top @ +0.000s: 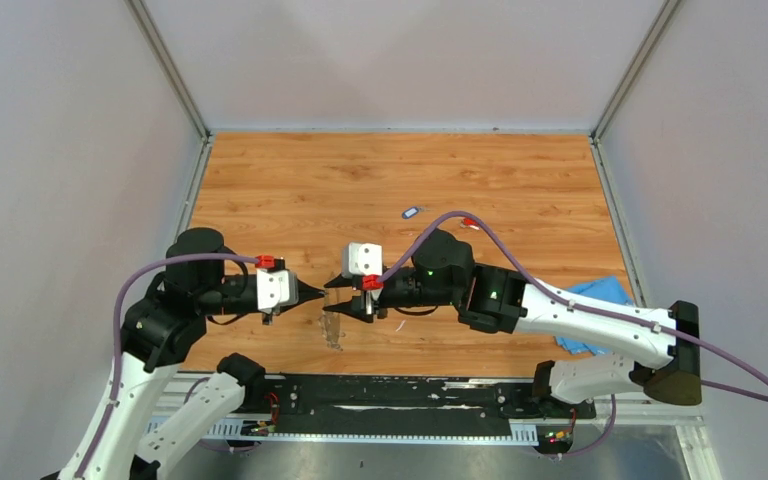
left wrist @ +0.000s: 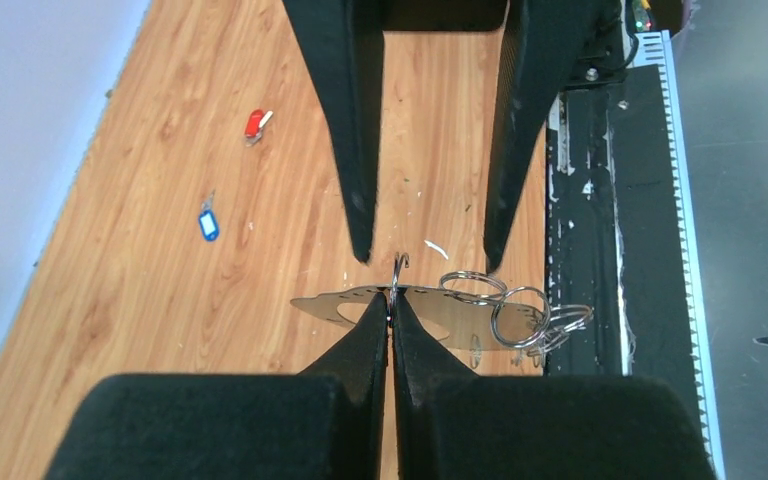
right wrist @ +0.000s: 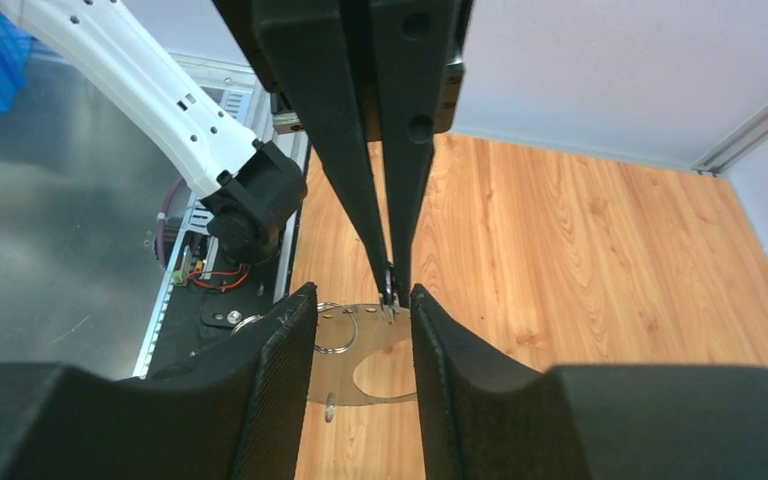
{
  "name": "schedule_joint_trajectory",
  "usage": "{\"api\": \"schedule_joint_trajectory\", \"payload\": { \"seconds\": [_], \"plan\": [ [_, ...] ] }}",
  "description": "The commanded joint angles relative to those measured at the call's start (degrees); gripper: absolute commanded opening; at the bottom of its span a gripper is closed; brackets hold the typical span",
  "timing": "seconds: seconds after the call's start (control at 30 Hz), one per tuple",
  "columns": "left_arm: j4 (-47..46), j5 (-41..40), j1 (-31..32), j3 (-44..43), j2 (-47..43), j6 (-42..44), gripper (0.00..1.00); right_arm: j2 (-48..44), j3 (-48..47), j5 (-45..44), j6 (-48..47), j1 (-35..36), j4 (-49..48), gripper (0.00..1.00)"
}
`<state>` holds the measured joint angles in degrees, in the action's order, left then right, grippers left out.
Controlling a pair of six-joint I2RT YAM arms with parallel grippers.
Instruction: Put the keys on the keyring
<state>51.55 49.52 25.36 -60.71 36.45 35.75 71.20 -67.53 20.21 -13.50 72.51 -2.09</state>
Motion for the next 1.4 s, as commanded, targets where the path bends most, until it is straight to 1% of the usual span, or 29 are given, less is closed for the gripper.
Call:
{"api": "schedule_joint_trajectory", "payload": {
  "seconds": [0.0,0.1,0.2,0.33,0.37,0.43,0.5,0.63,0.7,0.73,0.77,0.83,0.9,0.97,1.07,1.1,1.2,1.27,1.37],
  "plan": [
    [-3.3,-0.1,0.3,1.7,-2.2,-0.6,0.0,-3.8,0.7,-3.1,0.6,-0.9,-0.7,0.45],
    [-4.9,1.4,0.3,3.0,-3.9,1.1,0.0,-6.2,1.2,-4.0,0.8,-1.9,0.0,0.47],
    [-9.3,1.7,0.3,5.3,-7.4,1.6,0.0,-8.1,2.0,-5.7,0.9,-2.5,1.1,0.47],
    [-16.9,3.9,0.3,8.5,-11.5,2.5,0.0,-11.1,4.7,-9.2,0.4,-3.1,1.5,0.48],
    [-18.3,5.3,0.3,9.4,-12.8,4.0,0.0,-11.7,5.5,-10.6,0.1,-3.3,1.4,0.48],
    [-19.2,7.8,0.3,10.7,-14.9,9.3,0.0,-13.0,7.5,-12.8,0.1,-3.7,0.5,0.47],
    [-19.6,9.2,0.3,11.3,-16.2,12.7,0.0,-13.9,9.1,-14.3,0.5,-4.8,-0.1,0.47],
    [-19.6,9.8,0.3,11.0,-16.5,14.7,0.0,-15.2,11.0,-17.5,2.7,-7.5,-0.2,0.48],
    [-19.6,9.6,0.3,10.8,-16.2,14.1,0.0,-15.2,12.0,-19.9,6.9,-9.8,-0.2,0.52],
    [-19.8,9.2,0.3,10.7,-15.8,12.9,0.0,-15.1,12.4,-23.2,10.0,-11.5,-0.2,0.56],
    [-20.3,8.5,0.3,10.7,-15.5,10.8,0.0,-14.7,13.1,-24.2,12.5,-13.6,0.3,0.6],
    [-25.1,6.2,0.3,11.4,-14.6,1.6,0.0,-13.7,14.0,-25.1,19.1,-18.9,1.7,0.65],
    [-31.7,3.2,0.3,12.8,-13.9,-9.8,0.0,-12.2,15.4,-25.6,21.9,-23.5,3.7,0.66],
    [-36.0,2.4,0.3,13.4,-12.8,-17.4,0.0,-10.0,16.4,-26.9,22.6,-26.9,4.4,0.67],
    [-41.5,1.6,0.3,13.6,-10.9,-26.8,0.0,-5.2,16.6,-26.1,24.4,-33.0,4.0,0.67],
    [-43.1,1.2,0.3,13.8,-10.4,-29.1,0.0,-3.1,16.4,-24.3,24.8,-35.1,3.1,0.67],
    [-45.8,0.4,0.3,14.4,-9.4,-32.9,0.0,4.3,13.9,-23.2,26.2,-39.5,0.3,0.67],
    [-46.8,-0.3,0.3,15.1,-8.9,-34.1,0.0,11.9,11.1,-22.2,26.5,-42.6,-0.6,0.65],
    [-46.8,-1.1,0.3,16.1,-8.4,-35.0,0.0,22.2,6.1,-17.8,25.2,-45.5,-2.9,0.61]
  ]
}}
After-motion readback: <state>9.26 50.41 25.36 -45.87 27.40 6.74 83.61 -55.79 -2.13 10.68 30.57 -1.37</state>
